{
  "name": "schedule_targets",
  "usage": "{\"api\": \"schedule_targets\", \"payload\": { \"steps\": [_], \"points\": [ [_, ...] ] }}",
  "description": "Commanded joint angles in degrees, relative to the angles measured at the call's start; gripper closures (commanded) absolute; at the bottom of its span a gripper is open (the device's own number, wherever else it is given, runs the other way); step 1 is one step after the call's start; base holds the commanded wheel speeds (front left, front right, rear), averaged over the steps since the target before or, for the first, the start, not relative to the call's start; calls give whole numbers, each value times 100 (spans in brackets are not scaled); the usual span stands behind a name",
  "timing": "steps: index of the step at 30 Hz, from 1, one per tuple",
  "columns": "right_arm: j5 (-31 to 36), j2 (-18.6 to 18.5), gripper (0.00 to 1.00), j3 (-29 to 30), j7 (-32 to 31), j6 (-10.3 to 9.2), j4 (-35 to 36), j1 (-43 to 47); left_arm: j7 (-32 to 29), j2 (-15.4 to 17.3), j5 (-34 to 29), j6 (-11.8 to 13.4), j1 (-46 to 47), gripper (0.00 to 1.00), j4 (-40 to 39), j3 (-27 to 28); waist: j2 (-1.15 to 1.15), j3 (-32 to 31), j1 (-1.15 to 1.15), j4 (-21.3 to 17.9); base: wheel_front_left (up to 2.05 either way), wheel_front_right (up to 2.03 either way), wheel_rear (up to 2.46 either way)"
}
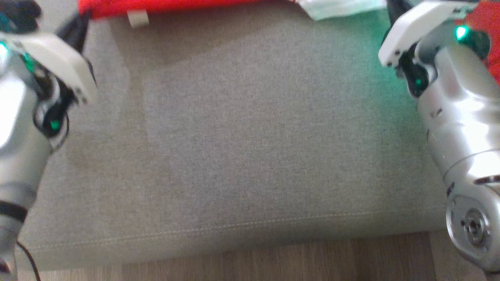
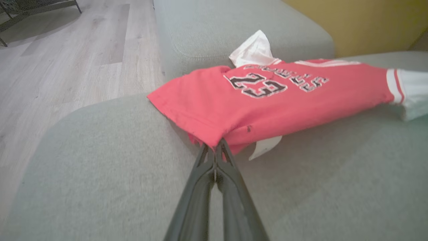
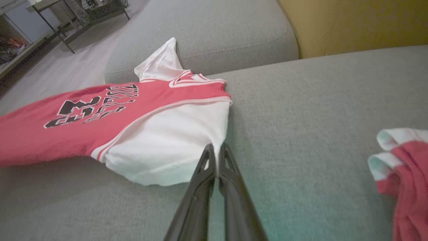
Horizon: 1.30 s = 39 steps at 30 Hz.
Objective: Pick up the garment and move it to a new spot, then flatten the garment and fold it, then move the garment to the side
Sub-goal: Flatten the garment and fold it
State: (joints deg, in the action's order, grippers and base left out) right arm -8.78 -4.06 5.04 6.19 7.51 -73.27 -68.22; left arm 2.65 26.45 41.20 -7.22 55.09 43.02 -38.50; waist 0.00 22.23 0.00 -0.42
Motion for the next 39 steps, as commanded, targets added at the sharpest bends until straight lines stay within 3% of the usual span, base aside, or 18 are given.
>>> {"api": "schedule_targets", "payload": {
  "steps": [1,13,18,29,39],
  "points": [
    [-47,19,100,-81,-58,-2,127,21,51,358,-55,-24,84,100,-98,141,0,-236,0,19,0,0,0],
    [-312,-309,100,-247,-1994,-2,-44,786,530,300,-305,79,-865,100,265,-311,0,-1107,0,-8,0,0,0],
    [-818,-257,100,-288,-3443,-2,-57,1085,736,218,-310,148,-1217,100,432,-401,0,-1402,0,-40,0,0,0],
    [-2282,-229,100,202,-5399,-2,296,1284,998,113,-284,244,-1733,100,612,-489,0,-1775,0,-76,0,0,0],
    [-2544,-346,100,192,-6372,-2,953,1594,1129,44,-275,285,-2061,100,618,-532,0,-2032,0,-56,0,0,0]
  ]
}}
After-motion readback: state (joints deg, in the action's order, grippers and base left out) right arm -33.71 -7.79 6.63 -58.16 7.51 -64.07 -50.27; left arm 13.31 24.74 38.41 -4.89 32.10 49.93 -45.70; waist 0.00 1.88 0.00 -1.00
